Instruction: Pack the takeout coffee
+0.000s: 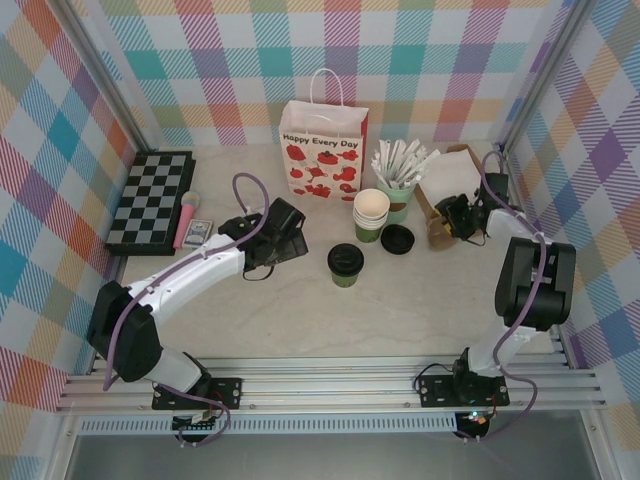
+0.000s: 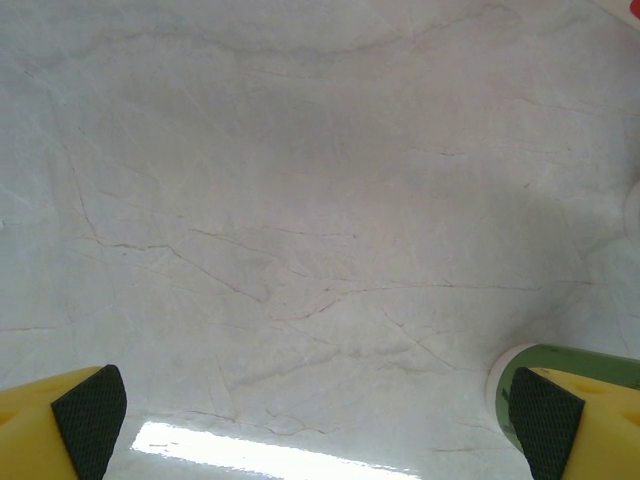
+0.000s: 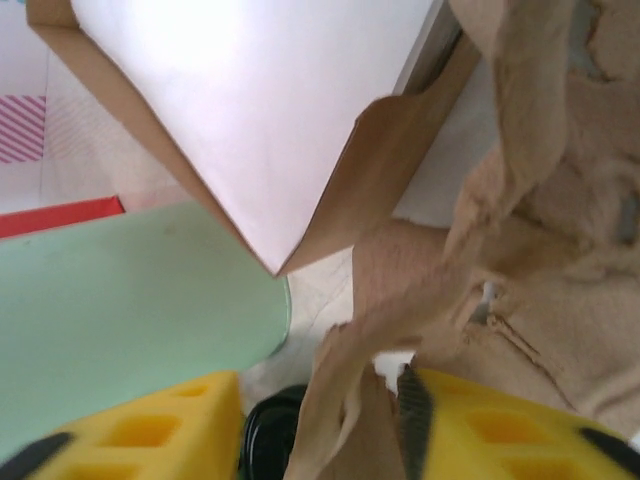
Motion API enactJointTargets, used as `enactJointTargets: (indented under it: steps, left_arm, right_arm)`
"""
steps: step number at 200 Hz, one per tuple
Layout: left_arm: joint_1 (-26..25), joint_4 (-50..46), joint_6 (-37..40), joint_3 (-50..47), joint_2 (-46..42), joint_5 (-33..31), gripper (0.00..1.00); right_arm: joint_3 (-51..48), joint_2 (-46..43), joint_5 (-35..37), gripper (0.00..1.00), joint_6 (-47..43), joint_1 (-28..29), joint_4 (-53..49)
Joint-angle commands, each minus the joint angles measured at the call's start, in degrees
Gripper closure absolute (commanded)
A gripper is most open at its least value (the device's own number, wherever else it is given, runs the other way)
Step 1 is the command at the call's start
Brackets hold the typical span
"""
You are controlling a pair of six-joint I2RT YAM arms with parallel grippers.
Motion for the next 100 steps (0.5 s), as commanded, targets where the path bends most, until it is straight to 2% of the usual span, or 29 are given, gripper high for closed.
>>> enactJointTargets:
  steps: [1,16,46,100]
  left_arm:
    - [0.6,-0.5,-0.7,-0.4,-0.4,-1.9,0.0]
    - [0.6,0.0,-0.5,-0.3,-0.1,-1.7,0.0]
    - [0.7,0.1,0.6,0.5,0.7,-1.0,0.0]
    - [0.7,4.8,3.1,-0.3,1.4,3.2,0.0]
  right_arm:
    - [1.1,0.0,1.6,0.67,-1.4,0.1,0.0]
    - [0.0,-1.2,3.2,0.76,-2.8,0.1,-1.3]
    - [-1.8,-5.6,6.5,0.87,-7.5,0.2,-7.7]
    - [-7.2,-19.1,18.1,0.89,-17.9,0.5,-25.7]
